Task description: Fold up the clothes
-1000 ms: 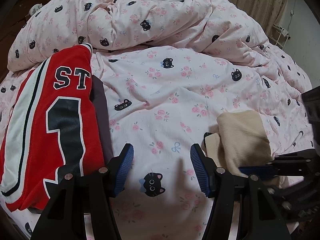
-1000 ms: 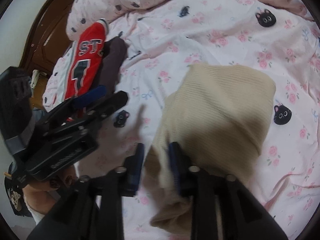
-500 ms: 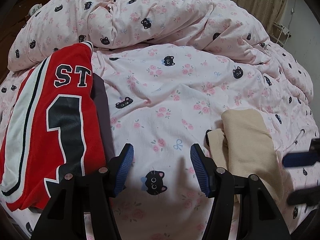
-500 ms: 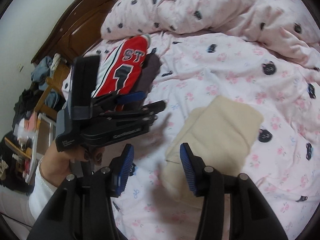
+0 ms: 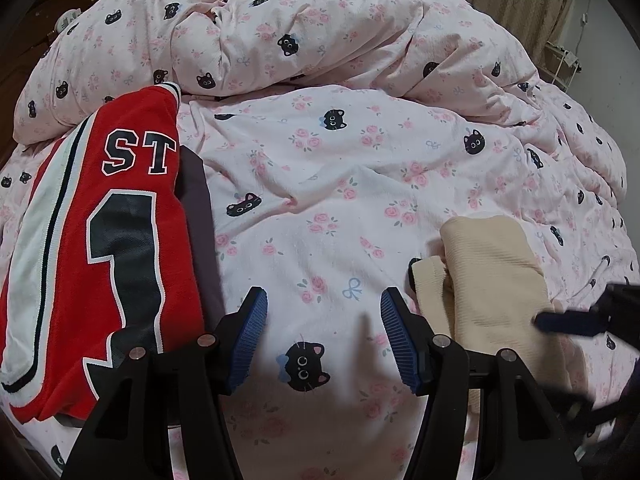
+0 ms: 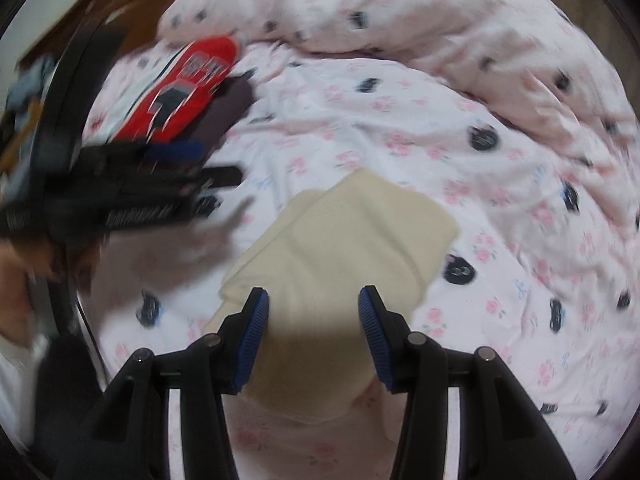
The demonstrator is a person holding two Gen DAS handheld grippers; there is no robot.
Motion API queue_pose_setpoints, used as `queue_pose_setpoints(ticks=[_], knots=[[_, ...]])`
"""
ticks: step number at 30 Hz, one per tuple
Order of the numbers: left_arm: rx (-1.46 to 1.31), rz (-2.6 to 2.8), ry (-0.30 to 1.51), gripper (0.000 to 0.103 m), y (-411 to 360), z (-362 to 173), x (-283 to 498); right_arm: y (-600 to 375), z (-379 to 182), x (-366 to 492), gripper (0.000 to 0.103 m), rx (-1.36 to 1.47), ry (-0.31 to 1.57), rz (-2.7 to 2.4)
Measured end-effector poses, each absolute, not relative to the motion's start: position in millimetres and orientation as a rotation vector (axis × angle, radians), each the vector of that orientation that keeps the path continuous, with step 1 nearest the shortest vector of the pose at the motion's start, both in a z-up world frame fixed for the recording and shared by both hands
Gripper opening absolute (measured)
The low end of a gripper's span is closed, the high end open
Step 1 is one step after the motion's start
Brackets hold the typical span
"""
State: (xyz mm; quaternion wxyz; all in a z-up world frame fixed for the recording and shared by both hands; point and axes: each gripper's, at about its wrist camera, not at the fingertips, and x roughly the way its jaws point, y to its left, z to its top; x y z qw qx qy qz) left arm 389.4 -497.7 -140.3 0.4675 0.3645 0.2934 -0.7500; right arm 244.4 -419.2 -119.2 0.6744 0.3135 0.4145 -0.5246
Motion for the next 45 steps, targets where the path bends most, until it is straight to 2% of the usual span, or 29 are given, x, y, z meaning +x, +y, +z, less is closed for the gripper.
queue_pose_setpoints(ticks=[6,14,19,32,33,35,38,45], knots=[[0.886,-1.862,0.732,0.054,-497,-139,389,-390,-128,288,0.048,0.569,1.023,-1.026],[0.896,-1.991,0.763,0.054,-484,-134,372,-407,-86,227,0.047,0.765,0.769,-1.031],[0.994,-2.006,0.758,0.054,-474,-147,352,-449,-73,190,0.048,0.854,0.741,-1.188],[1.050,-1.995,0.828,0.054,-472,-162,358,-540,-134,228,0.046,1.084,0.896,-1.264],[1.051,-1.995,0.830,0.054,-472,-163,359,-543,-139,230,0.044,1.081,0.920,-1.277],[1.052,-1.996,0.837,0.054,-472,-163,362,-545,-147,231,0.019,1.084,0.950,-1.296],[1.052,-1.998,0.845,0.054,-473,-162,368,-544,-149,227,0.014,1.108,0.923,-1.296],[1.065,-2.013,0.849,0.054,-472,-158,383,-533,-118,225,0.013,1.067,0.861,-1.282]])
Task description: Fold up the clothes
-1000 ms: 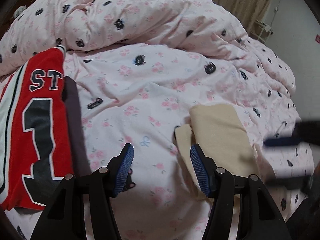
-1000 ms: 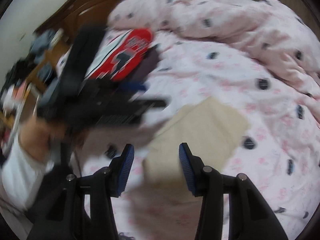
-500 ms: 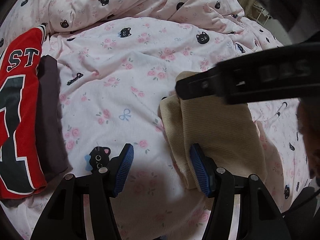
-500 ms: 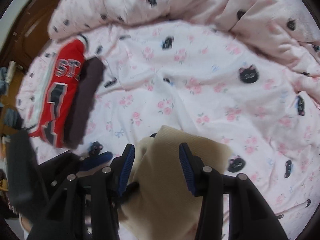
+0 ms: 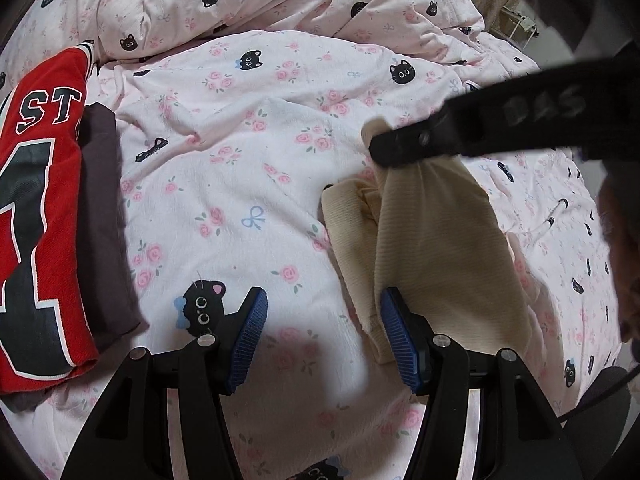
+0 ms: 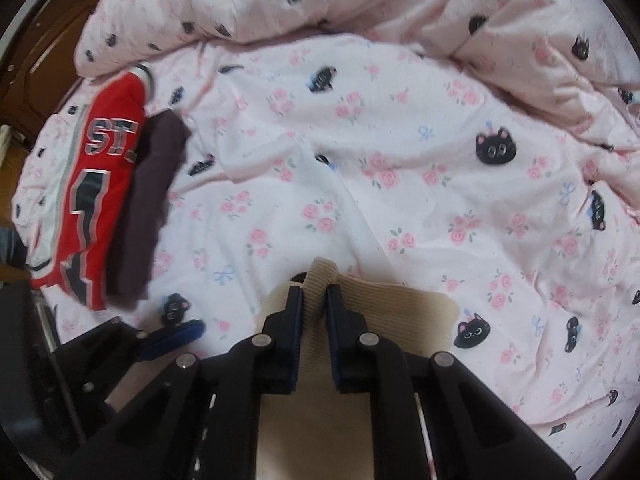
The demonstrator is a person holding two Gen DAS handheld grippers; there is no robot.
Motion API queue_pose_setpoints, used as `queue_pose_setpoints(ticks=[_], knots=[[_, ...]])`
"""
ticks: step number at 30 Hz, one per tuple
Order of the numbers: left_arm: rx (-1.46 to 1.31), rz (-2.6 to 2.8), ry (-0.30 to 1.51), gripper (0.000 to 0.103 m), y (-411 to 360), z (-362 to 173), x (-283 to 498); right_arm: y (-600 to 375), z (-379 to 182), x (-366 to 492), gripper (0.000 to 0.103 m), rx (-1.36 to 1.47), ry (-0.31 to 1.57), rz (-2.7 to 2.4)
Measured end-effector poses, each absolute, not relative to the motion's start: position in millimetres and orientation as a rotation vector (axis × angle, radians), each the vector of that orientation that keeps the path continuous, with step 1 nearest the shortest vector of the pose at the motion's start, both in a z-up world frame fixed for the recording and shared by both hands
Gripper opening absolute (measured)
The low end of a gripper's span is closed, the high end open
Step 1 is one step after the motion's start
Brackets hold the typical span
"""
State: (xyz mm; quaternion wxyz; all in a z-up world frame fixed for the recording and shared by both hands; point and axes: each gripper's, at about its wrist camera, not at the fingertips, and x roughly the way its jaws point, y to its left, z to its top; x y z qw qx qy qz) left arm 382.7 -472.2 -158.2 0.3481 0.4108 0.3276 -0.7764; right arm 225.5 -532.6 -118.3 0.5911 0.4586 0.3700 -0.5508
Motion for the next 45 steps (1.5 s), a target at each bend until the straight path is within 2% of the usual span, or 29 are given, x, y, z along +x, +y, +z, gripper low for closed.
queue_pose_setpoints(ticks=[6,10,12,19,25,30,35,41,42,44,45], knots=[[1.081,-2.009,0.857,0.054,-470,-161,385,-542,-113,239,0.013,1.022,0.853,-1.267],[1.093,-2.008,0.854,0.054,-468,-164,386,-556,-148,243,0.013,1.055,0.912,-1.252],[1.097,-2.010,0.851,0.054,-467,-166,387,-559,-156,241,0.013,1.059,0.885,-1.233],[1.100,-2.009,0.849,0.054,-463,-172,388,-542,-125,235,0.014,0.967,0.794,-1.186],[1.098,-2.000,0.841,0.054,-457,-179,389,-514,-112,243,0.014,0.932,0.901,-1.105],[1.097,-1.976,0.830,0.054,-453,-193,392,-510,-150,246,0.014,0.984,0.982,-1.068],[1.095,-1.965,0.829,0.054,-457,-199,389,-525,-166,237,0.013,1.054,0.878,-1.068],[1.103,-1.975,0.830,0.054,-459,-200,388,-524,-146,228,0.014,1.018,0.787,-1.111],[1.103,-1.977,0.830,0.054,-459,-200,388,-521,-140,223,0.016,1.017,0.761,-1.122],[1.099,-1.980,0.832,0.054,-459,-199,388,-515,-129,214,0.033,1.019,0.709,-1.144],[1.096,-1.981,0.833,0.054,-459,-199,389,-511,-125,208,0.038,1.028,0.681,-1.154]])
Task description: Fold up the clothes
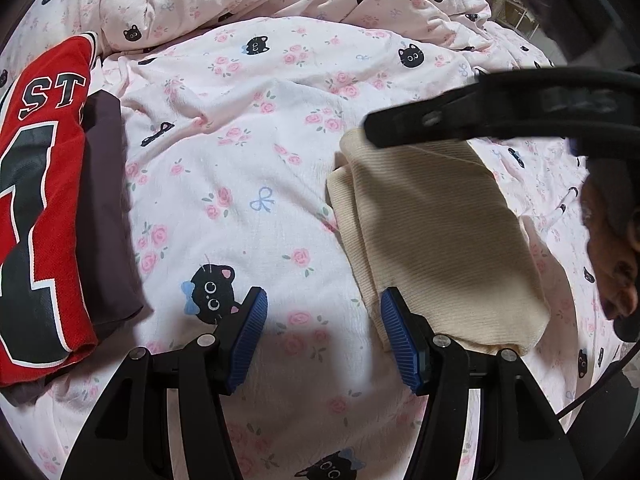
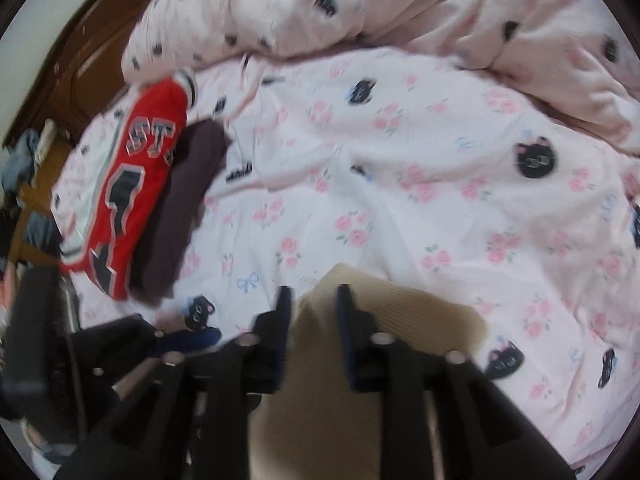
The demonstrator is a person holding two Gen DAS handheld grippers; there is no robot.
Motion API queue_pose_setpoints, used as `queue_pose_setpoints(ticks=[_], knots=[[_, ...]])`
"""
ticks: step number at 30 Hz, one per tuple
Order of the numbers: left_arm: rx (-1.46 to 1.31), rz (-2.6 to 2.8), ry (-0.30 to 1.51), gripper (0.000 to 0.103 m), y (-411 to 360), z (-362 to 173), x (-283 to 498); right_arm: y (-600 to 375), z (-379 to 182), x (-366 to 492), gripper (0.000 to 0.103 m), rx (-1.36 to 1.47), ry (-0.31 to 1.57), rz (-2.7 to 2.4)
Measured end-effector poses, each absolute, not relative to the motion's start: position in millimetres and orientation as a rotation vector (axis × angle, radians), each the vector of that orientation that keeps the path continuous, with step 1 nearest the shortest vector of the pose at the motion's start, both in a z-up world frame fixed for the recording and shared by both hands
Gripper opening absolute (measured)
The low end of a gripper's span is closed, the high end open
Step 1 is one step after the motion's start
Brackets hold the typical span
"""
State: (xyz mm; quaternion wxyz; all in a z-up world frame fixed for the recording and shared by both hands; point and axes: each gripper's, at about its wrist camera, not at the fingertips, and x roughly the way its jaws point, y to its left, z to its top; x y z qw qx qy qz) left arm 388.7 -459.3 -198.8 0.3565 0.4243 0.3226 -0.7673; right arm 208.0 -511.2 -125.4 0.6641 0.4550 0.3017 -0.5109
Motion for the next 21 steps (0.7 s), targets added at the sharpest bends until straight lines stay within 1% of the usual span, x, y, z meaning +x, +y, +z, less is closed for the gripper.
queue_pose_setpoints(ticks=[1,7,14,18,20,21], knots=[[1.092,-1.983,0.835,0.054,-459,-198,389,-509,-122,202,0.042,1.037,0.656,-1.164],[1.041,-1.991,0.862,0.054,-461,-193,397,-477,-109,158,0.043,1.116,0.495,-1.197],[0.960,-1.979,0.870,0.054,-463,-186,412,-437,-105,131,0.043,1.141,0.457,-1.219],[0.913,-1.976,0.919,0.054,-465,-186,424,-421,-106,124,0.043,1.157,0.438,-1.222],[0.896,-1.977,0.940,0.054,-465,-187,428,-413,-108,120,0.045,1.179,0.412,-1.214],[0.892,-1.975,0.947,0.054,-465,-188,430,-409,-110,118,0.048,1.189,0.398,-1.210]])
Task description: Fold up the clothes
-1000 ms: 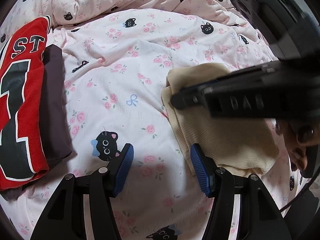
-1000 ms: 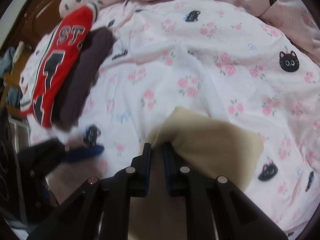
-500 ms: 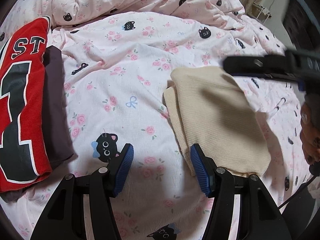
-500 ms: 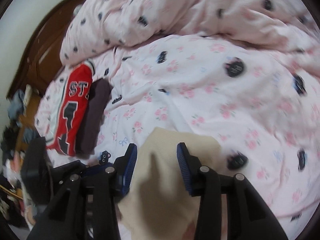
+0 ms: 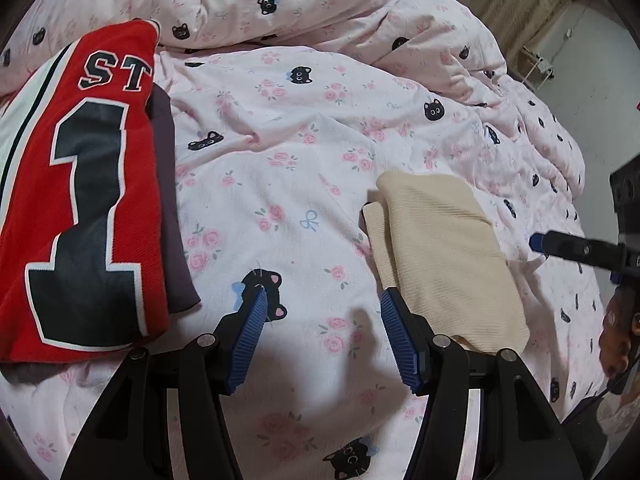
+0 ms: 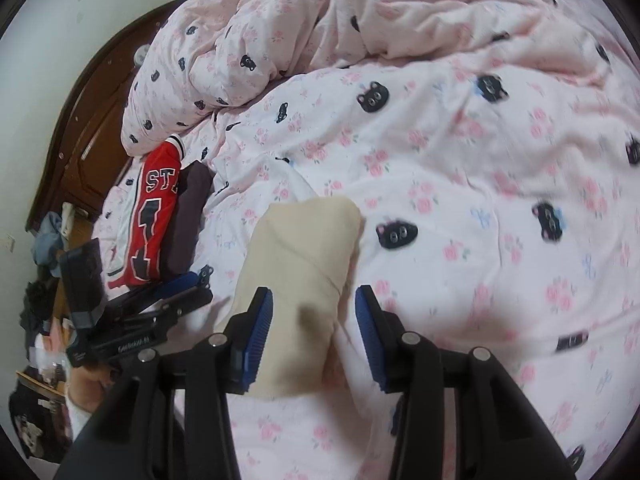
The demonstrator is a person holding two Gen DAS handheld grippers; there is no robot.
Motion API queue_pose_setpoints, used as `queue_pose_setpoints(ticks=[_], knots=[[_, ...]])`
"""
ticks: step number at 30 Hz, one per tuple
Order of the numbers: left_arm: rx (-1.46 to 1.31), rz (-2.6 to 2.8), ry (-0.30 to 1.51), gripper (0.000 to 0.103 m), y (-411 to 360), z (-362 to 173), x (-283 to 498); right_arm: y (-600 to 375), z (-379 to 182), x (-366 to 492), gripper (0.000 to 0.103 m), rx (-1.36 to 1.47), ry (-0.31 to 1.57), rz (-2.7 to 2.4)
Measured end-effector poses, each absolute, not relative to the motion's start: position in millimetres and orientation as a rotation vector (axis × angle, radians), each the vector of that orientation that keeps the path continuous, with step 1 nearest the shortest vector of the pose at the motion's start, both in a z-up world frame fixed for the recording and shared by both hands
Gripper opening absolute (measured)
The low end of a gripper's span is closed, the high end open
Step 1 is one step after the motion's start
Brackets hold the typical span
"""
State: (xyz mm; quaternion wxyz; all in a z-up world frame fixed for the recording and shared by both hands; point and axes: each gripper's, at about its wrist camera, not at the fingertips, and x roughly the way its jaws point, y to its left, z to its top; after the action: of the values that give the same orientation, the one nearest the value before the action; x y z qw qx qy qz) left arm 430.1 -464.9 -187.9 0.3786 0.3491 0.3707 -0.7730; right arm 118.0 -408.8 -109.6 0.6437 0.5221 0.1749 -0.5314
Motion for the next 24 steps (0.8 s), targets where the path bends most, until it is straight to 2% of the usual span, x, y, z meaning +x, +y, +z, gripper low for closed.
queue_pose_setpoints(ticks=[2,9,13,17,20,24], knots=[[0.892,-1.965,0.953,0.054,-465,-190,432,-401,-114,114,0.051,1.215,0.370,-1.201],[0.894,-1.960,0.957,0.054,-464,-193,436,-383,-136,108,0.051,1.302,0.322,-1.174],[0.888,-1.963,0.967,0.054,-463,-194,438,-374,-144,109,0.058,1.326,0.298,-1.164],[0.858,-1.968,0.997,0.054,-463,-193,444,-366,-150,109,0.058,1.357,0.226,-1.138],[0.838,-1.964,1.023,0.055,-464,-194,450,-360,-155,105,0.066,1.387,0.149,-1.128],[0.807,-1.963,1.069,0.055,-466,-196,458,-356,-166,105,0.067,1.425,0.086,-1.111]])
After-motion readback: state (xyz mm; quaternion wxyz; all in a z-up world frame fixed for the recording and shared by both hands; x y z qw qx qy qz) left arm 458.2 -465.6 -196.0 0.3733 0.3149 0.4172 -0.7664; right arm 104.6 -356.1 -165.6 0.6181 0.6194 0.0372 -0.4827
